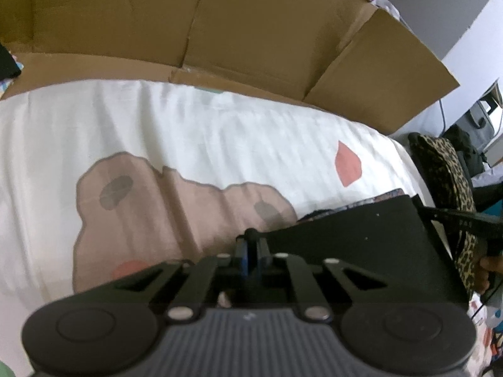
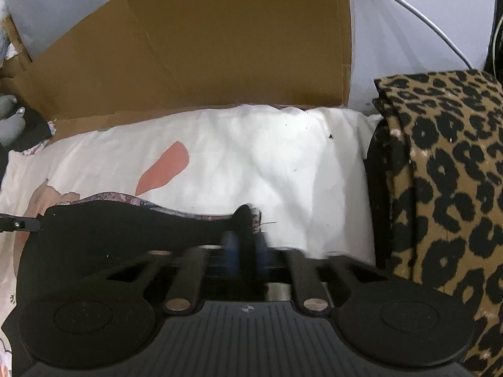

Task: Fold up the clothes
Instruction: 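Press the folded edge down with both grippers and open them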

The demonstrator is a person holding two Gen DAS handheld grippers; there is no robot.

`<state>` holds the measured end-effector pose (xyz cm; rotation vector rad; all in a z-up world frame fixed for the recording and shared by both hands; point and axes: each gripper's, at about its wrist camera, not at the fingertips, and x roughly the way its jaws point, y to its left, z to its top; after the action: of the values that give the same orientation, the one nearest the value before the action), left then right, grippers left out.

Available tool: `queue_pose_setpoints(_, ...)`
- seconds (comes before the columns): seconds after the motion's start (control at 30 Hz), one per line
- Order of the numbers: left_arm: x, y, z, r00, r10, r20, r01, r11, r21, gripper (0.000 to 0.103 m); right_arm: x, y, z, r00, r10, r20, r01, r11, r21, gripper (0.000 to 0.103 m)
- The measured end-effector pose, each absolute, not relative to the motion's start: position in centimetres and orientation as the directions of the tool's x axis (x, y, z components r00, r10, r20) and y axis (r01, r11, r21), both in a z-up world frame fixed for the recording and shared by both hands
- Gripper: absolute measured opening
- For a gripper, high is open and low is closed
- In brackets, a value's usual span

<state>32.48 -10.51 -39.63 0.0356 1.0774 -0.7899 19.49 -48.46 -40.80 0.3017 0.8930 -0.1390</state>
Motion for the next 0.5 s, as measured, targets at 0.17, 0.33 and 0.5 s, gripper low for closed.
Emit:
queue_pose_setpoints(0.17, 32.2, -9.8, -38.9, 0.261, -0.556, -0.79, 0.585, 0.741, -0.328, 0.004, 19.4, -48.8, -39.8, 0.655, -0.005, -0.755, 0.25, 0.945, 0.211, 0.004)
queue_pose_setpoints(0.33, 32.4, -9.0, -39.0, 0.264, -0.552, -0.791, 0.569, 0.751, -0.334, 0.004, 19.7, -48.6, -39.7, 0.667, -0.002, -0.745, 0.252, 0.942, 0.223, 0.003)
queue_pose_setpoints(0.5, 32.6, -9.0, -39.7, 0.256, -0.537, -0.804, 0.561, 0.76, -0.329, 0.004, 20.5, -48.7, -40.4, 0.659, 0.003, -0.752, 0.261, 0.937, 0.232, 0.004)
